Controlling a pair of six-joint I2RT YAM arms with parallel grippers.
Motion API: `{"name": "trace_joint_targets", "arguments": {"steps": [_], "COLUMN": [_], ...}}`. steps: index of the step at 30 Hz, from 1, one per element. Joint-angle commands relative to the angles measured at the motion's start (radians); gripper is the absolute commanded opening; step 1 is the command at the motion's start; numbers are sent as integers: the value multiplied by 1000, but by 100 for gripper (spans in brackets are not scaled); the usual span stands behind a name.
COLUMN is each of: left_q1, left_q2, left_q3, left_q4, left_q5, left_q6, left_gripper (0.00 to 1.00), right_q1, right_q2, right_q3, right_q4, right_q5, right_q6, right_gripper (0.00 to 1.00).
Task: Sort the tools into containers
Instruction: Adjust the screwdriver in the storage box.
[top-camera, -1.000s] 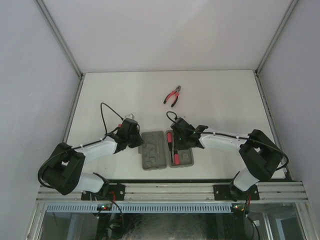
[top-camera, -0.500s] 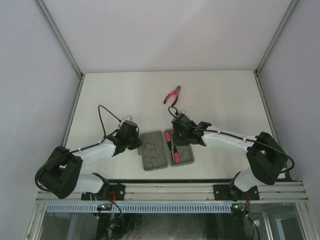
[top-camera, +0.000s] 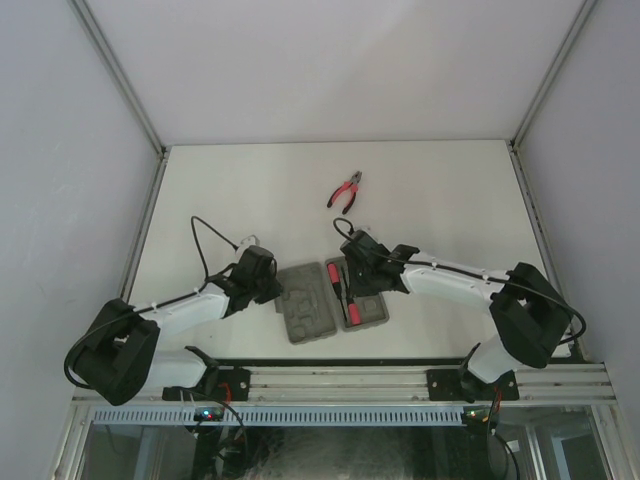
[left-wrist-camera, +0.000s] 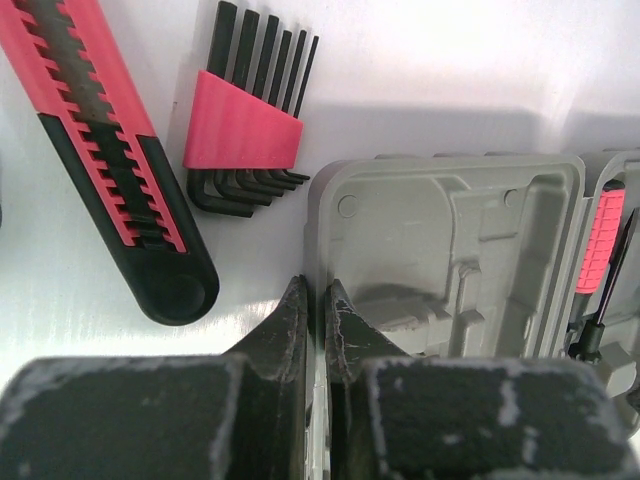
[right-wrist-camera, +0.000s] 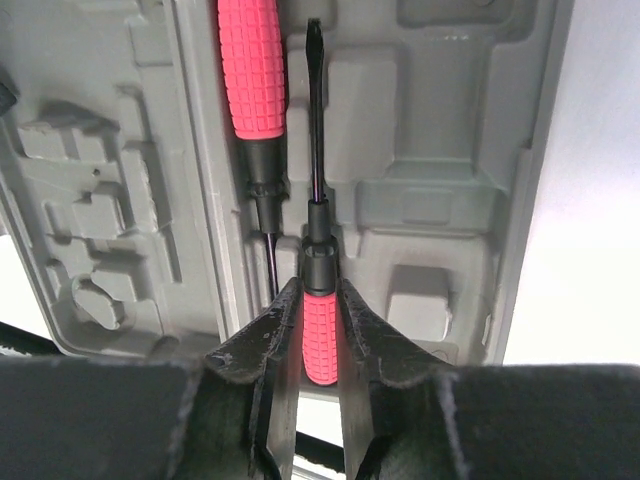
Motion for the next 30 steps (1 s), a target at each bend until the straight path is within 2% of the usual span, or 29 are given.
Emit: {"name": "trace_joint_targets", "arguments": {"steps": [1,17,30], "left_q1": [-3,-3,-3], "left_q2": [-13,11,16], "left_q3": [-8,3,8], "left_q4": [-19,-14,-11], "left_q5": [-7,8,14], "left_q6": [-25,-5,1], "left_gripper": [0,0,0], "right_q1": [11,10,27], "right_q2": [26,89,146], "right_q3": [28,35,87], "right_q4": [2,24,-70], "right_q5": [-23,-50,-25], "right_q6": [-13,-27,-37], "right_gripper": [18,14,8]}}
